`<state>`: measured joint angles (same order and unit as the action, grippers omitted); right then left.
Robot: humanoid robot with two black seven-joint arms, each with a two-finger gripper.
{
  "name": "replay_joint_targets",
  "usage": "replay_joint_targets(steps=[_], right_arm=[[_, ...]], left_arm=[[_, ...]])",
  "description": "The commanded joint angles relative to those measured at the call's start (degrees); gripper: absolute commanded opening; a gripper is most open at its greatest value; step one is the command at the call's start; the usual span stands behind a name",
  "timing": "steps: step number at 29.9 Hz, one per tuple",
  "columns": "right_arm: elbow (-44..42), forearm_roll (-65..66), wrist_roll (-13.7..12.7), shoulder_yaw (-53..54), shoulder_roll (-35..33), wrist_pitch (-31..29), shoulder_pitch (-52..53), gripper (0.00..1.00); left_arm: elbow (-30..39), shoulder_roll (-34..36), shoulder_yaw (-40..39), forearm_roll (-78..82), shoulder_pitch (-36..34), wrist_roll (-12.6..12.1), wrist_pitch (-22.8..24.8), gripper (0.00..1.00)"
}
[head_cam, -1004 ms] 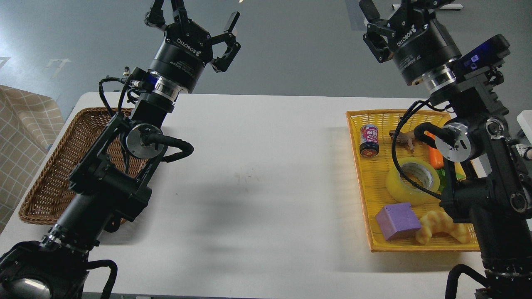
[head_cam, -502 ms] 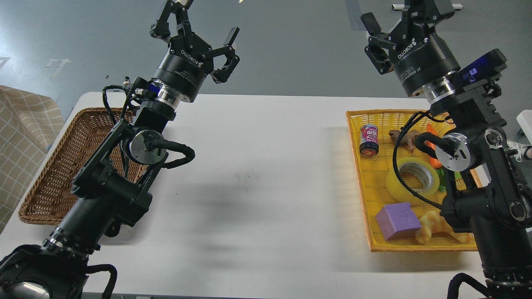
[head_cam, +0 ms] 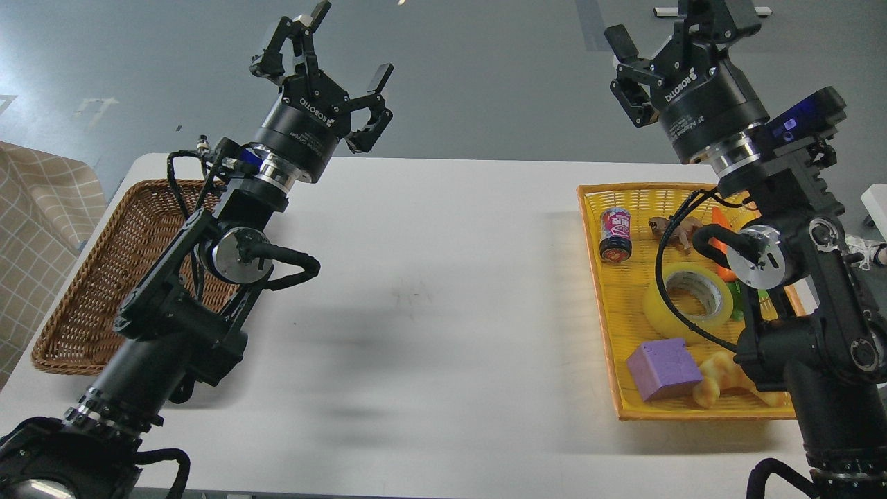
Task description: Place and transfer tape with both arms
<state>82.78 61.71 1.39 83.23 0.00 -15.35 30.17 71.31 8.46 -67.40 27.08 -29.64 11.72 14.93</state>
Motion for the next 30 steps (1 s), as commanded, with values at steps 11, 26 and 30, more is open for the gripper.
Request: replay_joint_targets(steps=[11, 26, 30], right_arm=[[3.5, -2.3, 0.1, 3.4, 0.0, -6.0, -2.1, 1.00], [0.6, -2.0, -0.2, 2.9, 0.0, -3.1, -2.0, 1.00], [0.8, -1.9, -0.1, 2.8, 0.0, -3.0, -2.0, 0.99]], left_arm=[[0.8, 0.9, -0.1, 0.1, -0.2, -0.4, -0.5, 0.98], [1.5, 1.0, -0.2, 0.0, -0.3, -0.2, 0.4, 0.98], [1.5, 1.0, -0.2, 0.0, -0.2, -0.2, 1.8, 0.98]])
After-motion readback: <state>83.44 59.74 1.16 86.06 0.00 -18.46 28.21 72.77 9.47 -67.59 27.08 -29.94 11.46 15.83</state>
